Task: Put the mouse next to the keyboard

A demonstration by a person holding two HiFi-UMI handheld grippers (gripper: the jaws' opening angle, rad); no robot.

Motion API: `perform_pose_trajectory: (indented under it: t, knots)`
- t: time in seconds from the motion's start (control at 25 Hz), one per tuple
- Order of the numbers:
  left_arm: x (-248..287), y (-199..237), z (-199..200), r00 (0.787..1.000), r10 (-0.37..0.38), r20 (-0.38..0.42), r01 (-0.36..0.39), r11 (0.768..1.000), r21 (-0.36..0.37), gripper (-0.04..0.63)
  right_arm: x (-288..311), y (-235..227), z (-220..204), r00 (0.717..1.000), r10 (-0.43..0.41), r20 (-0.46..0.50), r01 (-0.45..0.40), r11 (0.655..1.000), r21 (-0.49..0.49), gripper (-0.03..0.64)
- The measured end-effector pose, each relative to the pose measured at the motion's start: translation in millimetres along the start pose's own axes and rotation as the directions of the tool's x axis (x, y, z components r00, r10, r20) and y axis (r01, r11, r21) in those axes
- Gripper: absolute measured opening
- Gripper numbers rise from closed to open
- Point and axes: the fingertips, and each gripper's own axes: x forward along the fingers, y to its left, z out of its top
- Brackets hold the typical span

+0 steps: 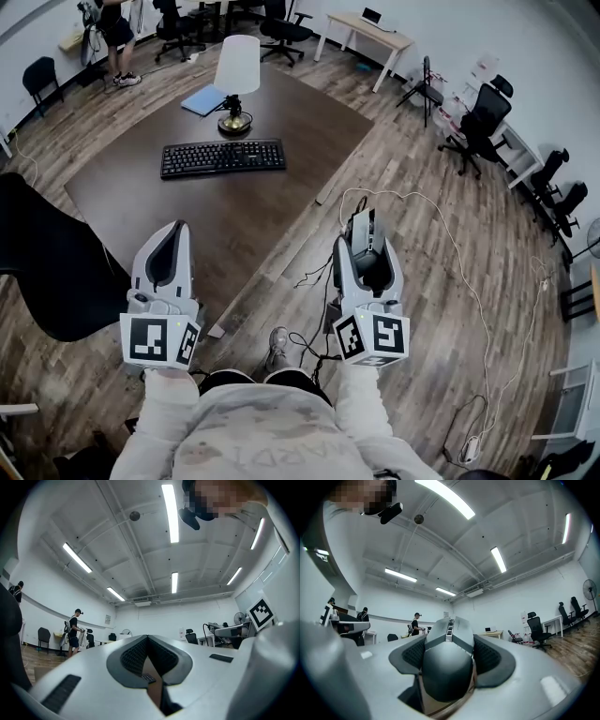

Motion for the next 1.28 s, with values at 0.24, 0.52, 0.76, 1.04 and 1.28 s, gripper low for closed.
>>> perform_pose_trajectory:
  t: [0.24,0.52,0.76,1.04,1.28]
  knots:
    - [54,-9,-6,0.999,0.036,0.003,-0.036,0.999,0.007,0.002,55,-31,0,0.999,0.045,-0.003,-0.045,0.999,-0.003,0.307]
    - [104,-20,-14,0.996,0.088,0.004,-0.088,0.996,0.015,0.002,108,-65,-4,0.994,0.105,-0.008,-0.105,0.994,0.002,0.307]
    - [138,-35,-22,0.993,0.122,0.001,-0.122,0.992,0.025,0.002,139,-92,-9,0.989,0.149,-0.015,-0.149,0.989,0.011,0.307]
    - [169,-59,-27,0.99,0.141,0.006,-0.141,0.989,0.038,0.002,162,-122,-15,0.983,0.184,-0.021,-0.184,0.983,0.019,0.307]
    - [182,-65,-35,0.988,0.153,-0.015,-0.152,0.987,0.052,0.002,176,-137,-21,0.981,0.191,-0.021,-0.19,0.981,0.039,0.307]
